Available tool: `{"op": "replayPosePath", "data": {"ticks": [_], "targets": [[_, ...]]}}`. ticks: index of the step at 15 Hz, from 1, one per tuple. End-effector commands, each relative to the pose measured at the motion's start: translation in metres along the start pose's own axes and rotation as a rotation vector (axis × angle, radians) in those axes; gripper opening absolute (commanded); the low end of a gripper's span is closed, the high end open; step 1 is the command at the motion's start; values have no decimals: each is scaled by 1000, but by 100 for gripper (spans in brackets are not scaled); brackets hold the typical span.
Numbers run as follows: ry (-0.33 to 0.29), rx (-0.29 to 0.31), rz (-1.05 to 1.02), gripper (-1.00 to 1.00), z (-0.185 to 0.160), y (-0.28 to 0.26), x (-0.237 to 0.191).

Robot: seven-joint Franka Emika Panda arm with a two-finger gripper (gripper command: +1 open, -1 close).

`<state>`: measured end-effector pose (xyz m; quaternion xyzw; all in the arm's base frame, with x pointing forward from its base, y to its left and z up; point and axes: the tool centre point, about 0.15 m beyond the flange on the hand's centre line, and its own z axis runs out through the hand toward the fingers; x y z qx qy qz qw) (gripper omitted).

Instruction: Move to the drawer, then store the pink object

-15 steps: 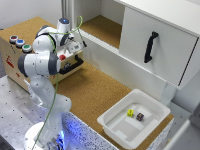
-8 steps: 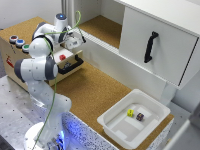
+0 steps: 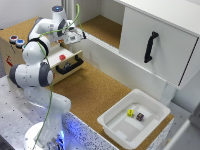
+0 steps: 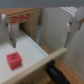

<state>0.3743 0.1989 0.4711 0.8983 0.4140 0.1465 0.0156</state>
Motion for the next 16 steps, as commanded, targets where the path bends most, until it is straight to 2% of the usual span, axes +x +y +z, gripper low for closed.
{"op": "replayPosePath", "data": {"ticks": [1,4,10,16], "targets": [[-14,40,187,100,7,77,-69],[-15,38,326,100,16,114,-118],[-75,-27,554,100,24,181,-236],[-72,-29,708,100,34,250,-345]]}}
